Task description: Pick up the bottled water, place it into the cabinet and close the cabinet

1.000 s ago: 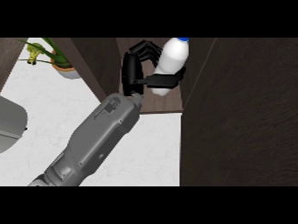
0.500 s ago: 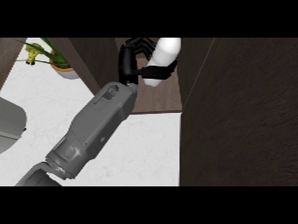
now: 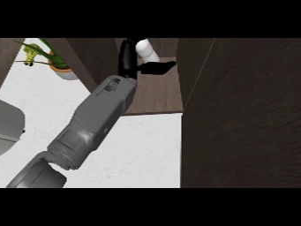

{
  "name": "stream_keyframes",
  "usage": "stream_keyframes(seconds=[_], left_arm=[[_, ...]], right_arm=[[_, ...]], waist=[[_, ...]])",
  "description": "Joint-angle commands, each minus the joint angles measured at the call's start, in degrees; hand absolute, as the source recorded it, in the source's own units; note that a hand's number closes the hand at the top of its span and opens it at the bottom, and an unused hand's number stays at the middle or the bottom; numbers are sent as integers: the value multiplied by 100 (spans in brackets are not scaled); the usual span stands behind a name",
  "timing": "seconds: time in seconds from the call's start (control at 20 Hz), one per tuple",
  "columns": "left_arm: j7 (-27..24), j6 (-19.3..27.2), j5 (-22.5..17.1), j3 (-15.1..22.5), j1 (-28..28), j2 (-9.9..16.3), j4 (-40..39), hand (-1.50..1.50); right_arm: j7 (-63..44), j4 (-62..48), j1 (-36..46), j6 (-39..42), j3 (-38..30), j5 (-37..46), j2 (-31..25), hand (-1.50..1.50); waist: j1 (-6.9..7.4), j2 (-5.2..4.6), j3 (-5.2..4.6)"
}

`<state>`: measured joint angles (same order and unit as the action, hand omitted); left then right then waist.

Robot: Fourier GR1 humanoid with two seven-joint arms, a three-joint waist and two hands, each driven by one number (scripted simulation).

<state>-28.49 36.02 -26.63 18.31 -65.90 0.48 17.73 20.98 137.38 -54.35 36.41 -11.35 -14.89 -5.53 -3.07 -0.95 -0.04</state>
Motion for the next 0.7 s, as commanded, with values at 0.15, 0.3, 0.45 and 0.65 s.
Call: stream_keyframes(seconds=[0.15, 0.3, 0.45, 0.65], left_arm=[[-81, -212, -151, -327, -424, -45, -306, -150], [-126, -631, -132, -430, -523, 168, -208, -150], [-624, -875, -325, -637, -286, -44, 76, -150], [-333, -1269, -564, -509, -85, -46, 622, -150]], right_arm=[[-279, 601, -150, 9, -13, -424, 2, -150], [-198, 569, -186, 46, -176, -548, -20, -150], [-261, 556, -54, -75, -133, -467, 12, -150], [-312, 641, -176, 13, -233, -614, -117, -150]], waist=[[-50, -8, -3], [65, 36, -2], [106, 38, -4], [167, 104, -1]])
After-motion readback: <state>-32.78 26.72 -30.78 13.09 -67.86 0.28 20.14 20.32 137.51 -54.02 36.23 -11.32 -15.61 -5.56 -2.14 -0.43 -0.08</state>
